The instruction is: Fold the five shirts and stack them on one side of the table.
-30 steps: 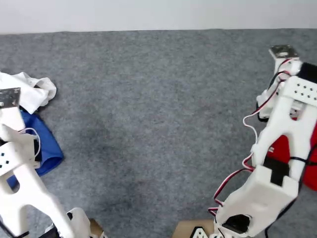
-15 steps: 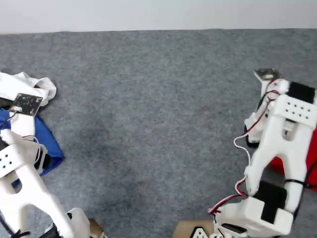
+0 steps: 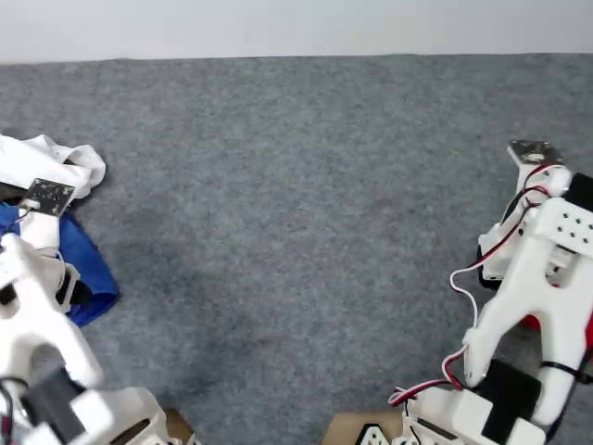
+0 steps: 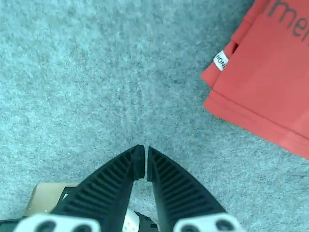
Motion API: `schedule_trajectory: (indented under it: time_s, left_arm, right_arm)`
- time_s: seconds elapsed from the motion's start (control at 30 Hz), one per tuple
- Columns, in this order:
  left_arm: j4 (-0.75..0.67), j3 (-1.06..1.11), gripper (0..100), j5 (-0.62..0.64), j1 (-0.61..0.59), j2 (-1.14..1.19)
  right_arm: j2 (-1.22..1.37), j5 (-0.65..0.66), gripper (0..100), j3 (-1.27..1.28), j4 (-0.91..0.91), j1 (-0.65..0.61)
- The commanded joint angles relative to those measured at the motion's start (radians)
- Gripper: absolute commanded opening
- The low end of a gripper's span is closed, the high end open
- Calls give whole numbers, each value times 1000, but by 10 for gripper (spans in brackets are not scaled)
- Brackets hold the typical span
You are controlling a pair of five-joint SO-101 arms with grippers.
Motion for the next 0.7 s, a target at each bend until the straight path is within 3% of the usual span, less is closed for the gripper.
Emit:
schedule_trajectory:
  time_s: [0.0,0.27,0.67]
  left_arm:
    - [-18,-85,214,-8,29,86]
    - [-25,-142,175,-6,121,249]
    - [-25,-162,109,21,215,276]
  right_arm:
    - [-50,-6,10,-3,41,7]
    - [-50,-8,10,-3,42,7]
    - [-50,-8,10,-5,42,7]
